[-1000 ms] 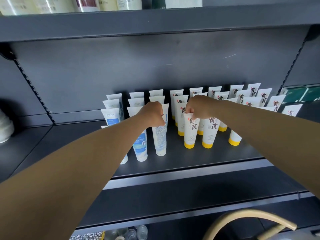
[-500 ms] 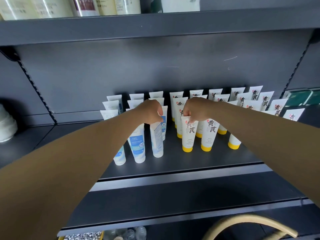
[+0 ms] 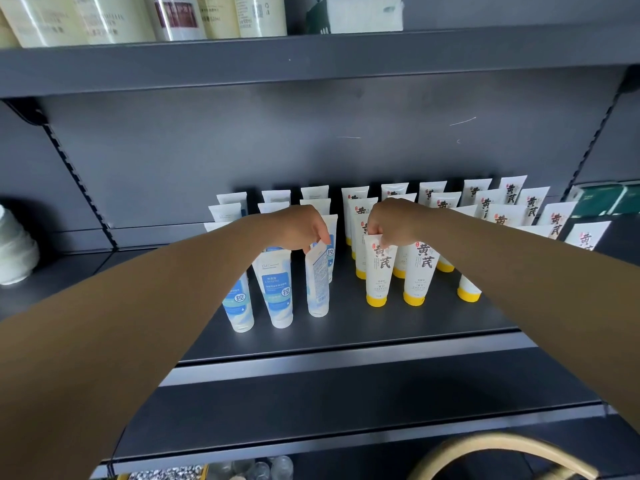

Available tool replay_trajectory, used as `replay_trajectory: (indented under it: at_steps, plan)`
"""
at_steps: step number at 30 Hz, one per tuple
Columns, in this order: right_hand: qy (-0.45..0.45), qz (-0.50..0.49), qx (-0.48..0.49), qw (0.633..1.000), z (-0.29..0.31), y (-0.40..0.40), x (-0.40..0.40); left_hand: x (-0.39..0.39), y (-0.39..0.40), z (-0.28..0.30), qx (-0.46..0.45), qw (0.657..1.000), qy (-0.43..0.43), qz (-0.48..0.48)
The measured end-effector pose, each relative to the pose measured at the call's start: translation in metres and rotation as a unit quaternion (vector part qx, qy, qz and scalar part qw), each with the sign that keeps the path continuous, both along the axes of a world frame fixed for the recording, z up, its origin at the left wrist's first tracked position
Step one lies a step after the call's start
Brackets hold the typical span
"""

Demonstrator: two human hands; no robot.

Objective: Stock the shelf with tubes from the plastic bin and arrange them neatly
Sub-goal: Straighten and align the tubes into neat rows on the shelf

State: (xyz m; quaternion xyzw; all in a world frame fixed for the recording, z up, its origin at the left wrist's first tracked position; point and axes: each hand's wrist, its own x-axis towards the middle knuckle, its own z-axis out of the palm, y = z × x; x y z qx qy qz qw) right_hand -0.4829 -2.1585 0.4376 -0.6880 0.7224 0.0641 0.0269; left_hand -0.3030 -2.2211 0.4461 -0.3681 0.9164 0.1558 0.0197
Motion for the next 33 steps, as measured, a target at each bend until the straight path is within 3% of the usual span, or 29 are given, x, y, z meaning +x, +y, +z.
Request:
replay_trajectory:
  at_steps: [12,24,29,33]
  plan:
    - [0.022,0.014,0.005,1.0,0.001,0.001,-0.001,0.006,-0.006,-0.002,-0.036,0.998,-0.032,-0.029]
    - [0.012,0.036,-0.004,0.999,-0.002,0.001,-0.004,-0.003,-0.005,-0.029,-0.106,0.992,0.041,0.061]
    - [0.012,0.041,-0.001,0.999,-0.002,0.001,-0.006,-0.003,-0.002,-0.037,-0.119,0.991,-0.049,0.044]
    - [0.013,0.046,0.003,0.999,0.0,0.001,-0.006,-0.005,-0.003,-0.035,-0.113,0.991,-0.06,0.036]
